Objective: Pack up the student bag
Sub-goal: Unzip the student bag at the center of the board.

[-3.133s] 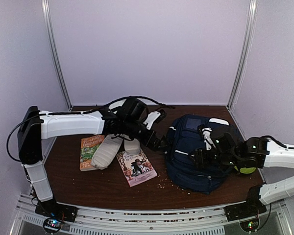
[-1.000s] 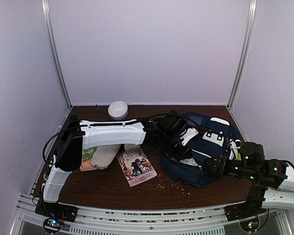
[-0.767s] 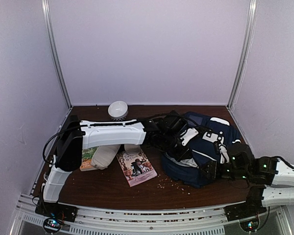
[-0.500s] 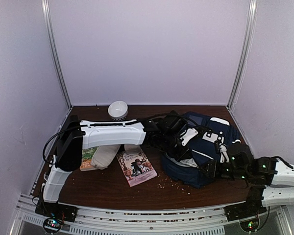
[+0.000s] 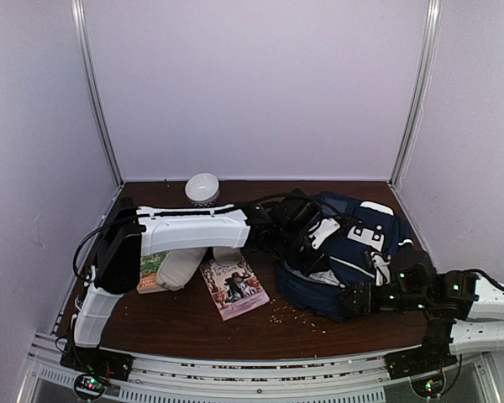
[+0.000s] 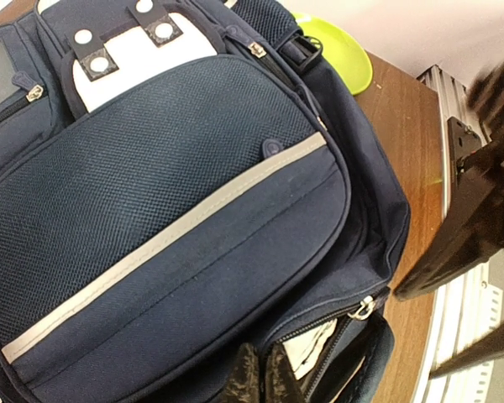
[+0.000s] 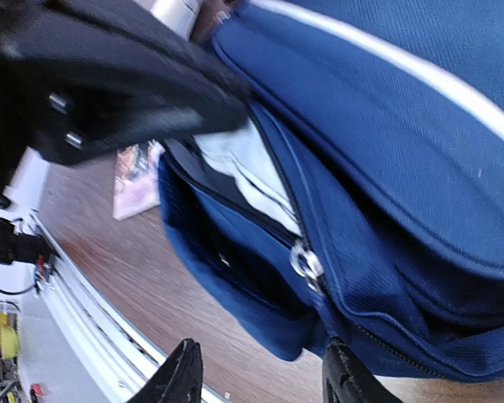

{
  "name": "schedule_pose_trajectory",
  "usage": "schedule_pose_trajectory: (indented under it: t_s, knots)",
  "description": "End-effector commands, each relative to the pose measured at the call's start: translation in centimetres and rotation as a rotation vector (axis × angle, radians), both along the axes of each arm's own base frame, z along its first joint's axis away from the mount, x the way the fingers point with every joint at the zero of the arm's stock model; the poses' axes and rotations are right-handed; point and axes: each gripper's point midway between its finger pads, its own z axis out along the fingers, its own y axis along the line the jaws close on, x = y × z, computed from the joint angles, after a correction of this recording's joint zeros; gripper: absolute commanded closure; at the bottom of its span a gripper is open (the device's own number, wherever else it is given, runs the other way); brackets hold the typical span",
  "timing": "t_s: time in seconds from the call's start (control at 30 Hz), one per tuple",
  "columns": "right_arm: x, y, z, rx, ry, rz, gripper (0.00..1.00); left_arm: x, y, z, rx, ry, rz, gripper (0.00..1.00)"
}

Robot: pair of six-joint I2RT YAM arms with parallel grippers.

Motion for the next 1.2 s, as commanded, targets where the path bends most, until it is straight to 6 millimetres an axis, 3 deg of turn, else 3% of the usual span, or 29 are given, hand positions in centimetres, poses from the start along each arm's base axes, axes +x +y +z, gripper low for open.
schedule_pose_trajectory:
  t_s: [0.0,0.23,0.5,0.8,1.17]
  knots:
    - [-0.5,-0.4,-1.9,-0.066,0.048,0.0,0.51,1.5,-1.6,4.3,-0.127,-0.055,0.021,1.0]
    - [0.6,-2.4,-2.9,-0.124,0.034,-0.112,0.48,1.4,-1.6,4.3,-0.126,-0.054,0.02,1.0]
    - [2.4,-2.1,-2.2,-0.103,-0.011,-0.192,0.47,1.2,-1.5,4.3,-0.125,-0.043,0.014,1.0]
    - [3.3,-0.8,-1.7,-0.084,-0.022,-0.193,0.62,1.0,-1.2,4.4,-0.124,-0.039,0.01,1.0]
    - [3.7,-1.0,-1.4,-0.067,-0.038,-0.218,0.81,0.8,-1.0,4.6,-0.126,-0.038,0.008,1.0]
